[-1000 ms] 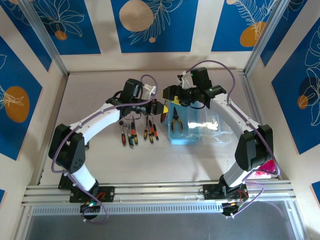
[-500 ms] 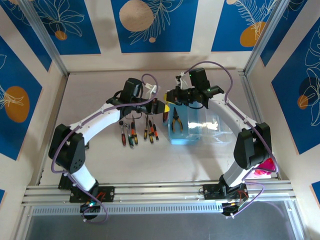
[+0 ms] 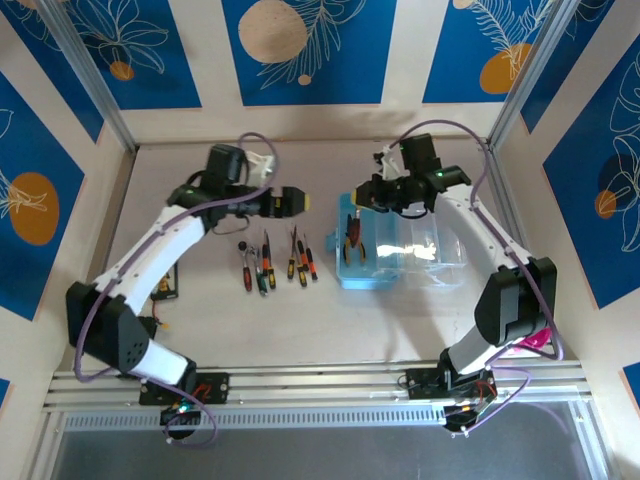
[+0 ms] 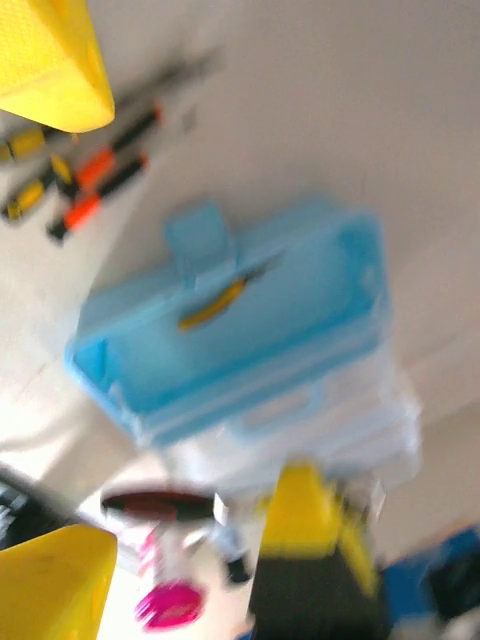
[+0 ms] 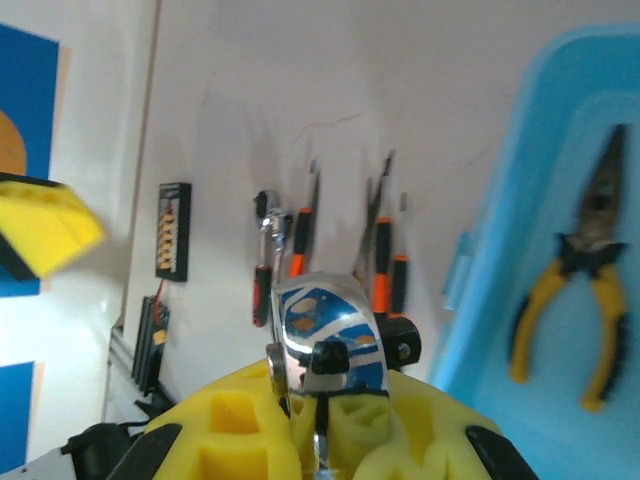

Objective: Pack the tool kit

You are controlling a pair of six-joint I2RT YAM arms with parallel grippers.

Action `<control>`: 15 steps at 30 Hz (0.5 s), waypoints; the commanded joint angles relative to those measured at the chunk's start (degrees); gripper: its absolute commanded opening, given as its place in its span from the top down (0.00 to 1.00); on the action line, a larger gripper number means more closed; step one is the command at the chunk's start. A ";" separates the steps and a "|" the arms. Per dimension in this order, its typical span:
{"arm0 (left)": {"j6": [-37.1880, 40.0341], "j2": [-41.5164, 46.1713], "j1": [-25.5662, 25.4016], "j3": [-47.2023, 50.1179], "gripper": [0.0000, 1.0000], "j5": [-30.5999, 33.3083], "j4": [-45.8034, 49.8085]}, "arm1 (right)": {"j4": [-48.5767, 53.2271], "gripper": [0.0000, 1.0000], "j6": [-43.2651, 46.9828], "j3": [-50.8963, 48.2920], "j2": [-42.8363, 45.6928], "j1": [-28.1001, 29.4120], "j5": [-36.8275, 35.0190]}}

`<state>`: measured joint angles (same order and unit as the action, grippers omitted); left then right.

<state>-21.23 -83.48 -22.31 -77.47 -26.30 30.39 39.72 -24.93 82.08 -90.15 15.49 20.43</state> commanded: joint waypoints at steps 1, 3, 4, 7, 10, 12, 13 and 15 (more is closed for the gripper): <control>0.74 1.91 4.11 0.83 0.00 15.08 12.16 | 8.39 1.00 6.36 4.08 1.64 -1.57 -4.04; 0.38 1.68 5.86 1.37 0.00 19.97 15.16 | 12.25 1.00 8.10 5.90 0.60 -1.86 -8.58; 0.27 1.52 6.41 1.72 0.00 21.29 15.86 | 13.89 1.00 8.72 6.68 -0.10 -1.92 -10.63; 0.14 0.21 7.52 3.14 0.00 23.32 16.66 | 18.08 1.00 9.65 9.45 -2.62 -1.88 -16.33; 0.35 -1.59 7.71 3.86 0.00 24.41 17.14 | 21.07 1.00 9.77 12.03 -4.60 -1.82 -21.07; 0.66 -2.74 7.71 4.33 0.00 24.98 16.99 | 22.64 1.00 9.72 13.73 -5.91 -1.78 -23.66; 0.83 -3.06 7.72 4.66 0.00 25.05 16.69 | 23.39 1.00 9.75 14.45 -6.52 -1.77 -24.93; 1.05 -3.76 7.72 5.43 0.00 24.73 15.81 | 25.18 1.00 9.53 16.22 -8.22 -1.73 -27.44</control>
<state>-20.93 -86.50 -15.11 -72.93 -3.51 45.12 59.94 -16.49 94.89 -96.97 13.47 -1.34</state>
